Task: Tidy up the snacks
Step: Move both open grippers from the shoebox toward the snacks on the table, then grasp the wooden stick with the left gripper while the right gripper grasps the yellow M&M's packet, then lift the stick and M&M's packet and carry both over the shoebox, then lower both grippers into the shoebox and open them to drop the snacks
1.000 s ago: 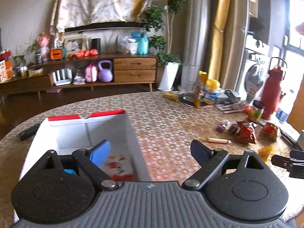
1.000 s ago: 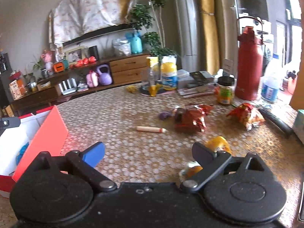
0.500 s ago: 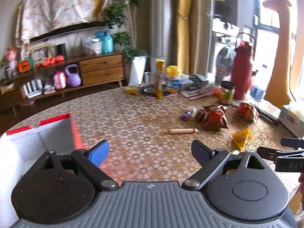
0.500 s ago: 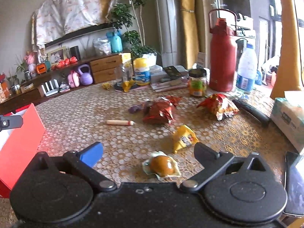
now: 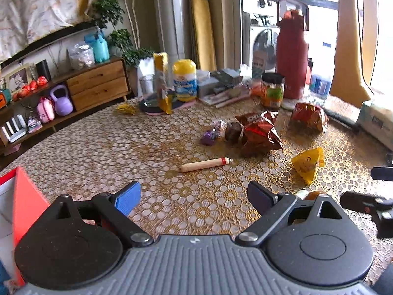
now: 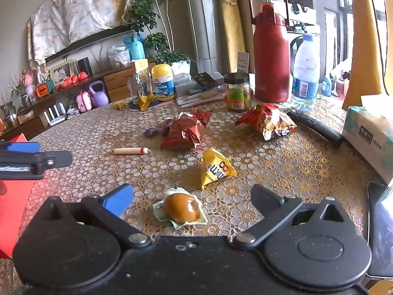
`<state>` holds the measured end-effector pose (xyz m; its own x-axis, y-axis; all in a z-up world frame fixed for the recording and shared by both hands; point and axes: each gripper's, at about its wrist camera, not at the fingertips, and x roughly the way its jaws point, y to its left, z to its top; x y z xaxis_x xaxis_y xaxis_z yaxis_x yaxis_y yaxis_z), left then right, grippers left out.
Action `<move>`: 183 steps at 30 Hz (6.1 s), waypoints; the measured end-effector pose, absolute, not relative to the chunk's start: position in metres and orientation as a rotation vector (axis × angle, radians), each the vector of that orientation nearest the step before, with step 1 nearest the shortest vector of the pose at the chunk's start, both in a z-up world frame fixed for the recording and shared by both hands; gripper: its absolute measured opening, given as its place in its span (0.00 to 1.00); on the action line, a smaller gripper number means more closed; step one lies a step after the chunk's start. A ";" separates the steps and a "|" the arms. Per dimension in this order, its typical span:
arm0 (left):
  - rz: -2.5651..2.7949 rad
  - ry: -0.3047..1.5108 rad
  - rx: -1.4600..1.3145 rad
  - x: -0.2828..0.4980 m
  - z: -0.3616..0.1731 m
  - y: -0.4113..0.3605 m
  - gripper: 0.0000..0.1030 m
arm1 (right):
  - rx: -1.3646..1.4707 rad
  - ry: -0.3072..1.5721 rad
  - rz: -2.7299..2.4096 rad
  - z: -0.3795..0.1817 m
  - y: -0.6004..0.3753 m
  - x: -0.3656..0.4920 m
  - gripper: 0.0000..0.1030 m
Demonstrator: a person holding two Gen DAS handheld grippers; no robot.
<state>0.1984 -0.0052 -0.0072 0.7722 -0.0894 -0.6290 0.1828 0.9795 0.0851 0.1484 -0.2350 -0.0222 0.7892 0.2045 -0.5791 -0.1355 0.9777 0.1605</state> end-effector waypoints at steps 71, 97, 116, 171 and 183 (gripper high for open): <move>-0.191 0.841 0.031 0.271 -0.062 -0.016 0.10 | 0.052 0.676 0.110 -0.078 -0.233 0.251 0.40; -0.131 0.692 -0.053 0.165 0.009 0.028 0.10 | 0.051 0.555 0.230 -0.015 -0.188 0.170 0.37; -0.006 0.558 -0.132 0.100 0.055 0.093 0.10 | -0.026 0.444 0.411 0.040 -0.113 0.124 0.37; 0.354 0.615 -0.243 0.026 0.008 0.259 0.11 | -0.277 0.493 0.812 0.019 0.074 0.069 0.38; 0.349 0.625 -0.221 0.031 0.008 0.255 0.11 | -0.275 0.489 0.809 0.019 0.074 0.069 0.40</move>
